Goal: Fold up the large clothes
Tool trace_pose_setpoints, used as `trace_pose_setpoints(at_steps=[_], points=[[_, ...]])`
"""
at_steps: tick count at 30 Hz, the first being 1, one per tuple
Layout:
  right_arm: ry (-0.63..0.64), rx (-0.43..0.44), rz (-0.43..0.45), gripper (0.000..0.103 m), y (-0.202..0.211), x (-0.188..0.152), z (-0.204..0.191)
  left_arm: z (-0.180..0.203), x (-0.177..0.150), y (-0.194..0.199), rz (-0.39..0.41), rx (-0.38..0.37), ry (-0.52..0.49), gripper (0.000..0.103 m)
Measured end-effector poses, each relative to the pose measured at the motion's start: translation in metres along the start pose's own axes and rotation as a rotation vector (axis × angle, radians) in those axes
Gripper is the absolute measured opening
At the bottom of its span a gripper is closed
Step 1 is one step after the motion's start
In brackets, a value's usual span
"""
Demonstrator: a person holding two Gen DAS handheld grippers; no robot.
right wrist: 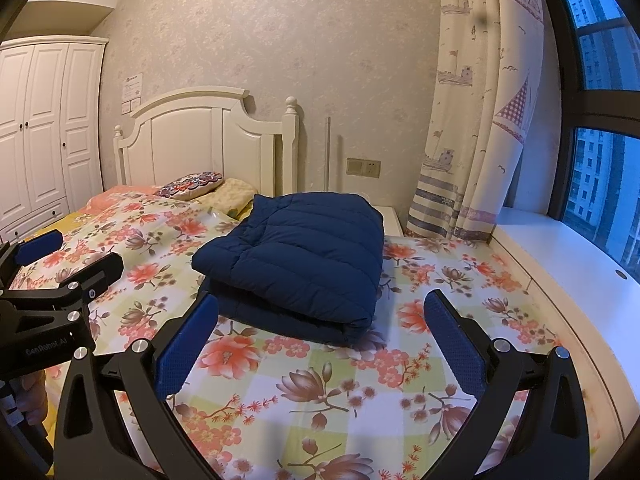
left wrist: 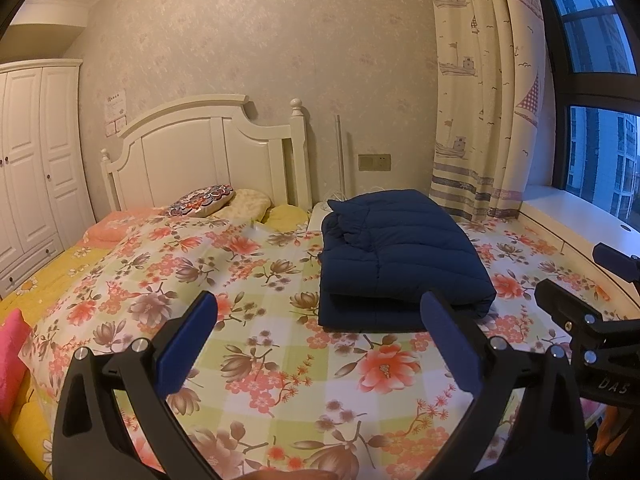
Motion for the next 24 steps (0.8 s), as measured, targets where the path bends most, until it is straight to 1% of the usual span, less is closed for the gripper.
trace_pose_setpoints(at_steps=[20, 24], points=[[-0.004, 0.004, -0.002, 0.099, -0.0006, -0.003, 0.0015, 0.0004, 0.0005, 0.0019, 0.008, 0.003, -0.009, 0.101], [-0.002, 0.011, -0.014, 0.099, -0.0061, -0.006, 0.0006, 0.0023, -0.002, -0.0033, -0.001, -0.012, -0.01, 0.101]])
Point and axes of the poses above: each gripper's, at about its wrist camera, not at the fingertips, and y roughly against the way its jaws point, z to its right, x to its top, the point moved 1 cm from there along -y, roughly the way its jaws point, and after that the axes turned 12 degrees about -z, right-handed, at the moved point
